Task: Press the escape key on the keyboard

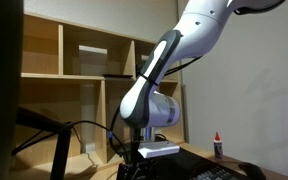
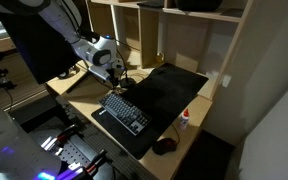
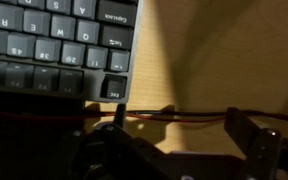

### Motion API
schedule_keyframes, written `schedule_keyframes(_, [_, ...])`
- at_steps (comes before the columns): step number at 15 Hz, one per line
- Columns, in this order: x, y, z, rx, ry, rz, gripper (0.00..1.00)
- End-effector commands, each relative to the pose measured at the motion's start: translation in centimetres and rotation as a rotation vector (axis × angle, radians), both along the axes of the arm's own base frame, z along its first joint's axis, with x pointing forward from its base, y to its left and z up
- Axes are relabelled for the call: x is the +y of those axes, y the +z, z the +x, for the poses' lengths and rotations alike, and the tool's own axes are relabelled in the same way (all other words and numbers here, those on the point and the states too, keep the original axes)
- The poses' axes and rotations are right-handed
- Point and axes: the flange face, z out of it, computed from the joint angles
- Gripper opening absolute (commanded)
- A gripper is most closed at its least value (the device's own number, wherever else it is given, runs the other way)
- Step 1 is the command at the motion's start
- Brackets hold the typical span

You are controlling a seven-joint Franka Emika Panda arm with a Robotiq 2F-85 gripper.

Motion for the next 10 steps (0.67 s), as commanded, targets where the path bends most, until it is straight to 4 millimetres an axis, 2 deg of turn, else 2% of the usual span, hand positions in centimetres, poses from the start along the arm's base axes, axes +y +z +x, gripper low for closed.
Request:
schedule_keyframes(1, [-0.11,0.06,-0.12,0.022,0.007,-0.015,1.0])
schedule_keyframes(8, [0.01,-0.01,-0.02,0.006,0.005,-0.008,1.0])
schedule_keyframes(10, [-0.16,0.1,-0.4,0.061,-0.011,-0.033,1.0])
